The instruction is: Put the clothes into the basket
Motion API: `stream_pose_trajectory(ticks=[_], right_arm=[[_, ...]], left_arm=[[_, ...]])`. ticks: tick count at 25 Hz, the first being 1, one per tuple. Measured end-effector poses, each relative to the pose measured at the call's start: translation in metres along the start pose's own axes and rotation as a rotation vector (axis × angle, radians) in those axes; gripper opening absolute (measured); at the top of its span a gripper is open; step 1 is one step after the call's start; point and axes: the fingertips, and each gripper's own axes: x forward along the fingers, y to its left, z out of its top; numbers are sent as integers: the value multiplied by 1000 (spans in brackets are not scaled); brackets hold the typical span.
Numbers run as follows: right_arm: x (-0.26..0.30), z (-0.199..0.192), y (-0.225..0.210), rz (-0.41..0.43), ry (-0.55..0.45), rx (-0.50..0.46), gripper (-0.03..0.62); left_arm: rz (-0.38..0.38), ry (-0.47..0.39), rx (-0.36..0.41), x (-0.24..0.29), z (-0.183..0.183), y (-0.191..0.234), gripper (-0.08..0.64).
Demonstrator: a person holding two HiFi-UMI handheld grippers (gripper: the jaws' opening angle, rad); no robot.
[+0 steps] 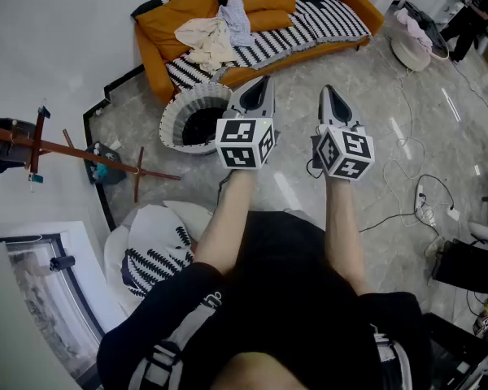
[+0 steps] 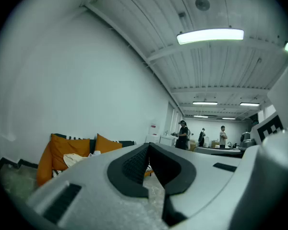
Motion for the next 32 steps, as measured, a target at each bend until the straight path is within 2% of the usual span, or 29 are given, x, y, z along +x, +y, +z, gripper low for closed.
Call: stream_pose_trajectory(ticks=[11,17,20,24,28,32], right_arm=[[26,3,-2,13,-28,62,12],[42,6,-3,70,-25,74,12],[57,14,-8,68,-50,76,12],[86,21,-13,90,-79,63,12],[133,17,-27,92,-105,94,12],[204,6,-43,135,-77,116,12]], left_arm=[[-4,16,-20,21,0,32,9],[-12,-1,-41,35,4,37,9],[-25,-14,-15,49,13,41,9],[0,-33,-1,70,21,61,9],[5,-31,50,104,24,83,9],[113,-60,42,146,27,122,9]])
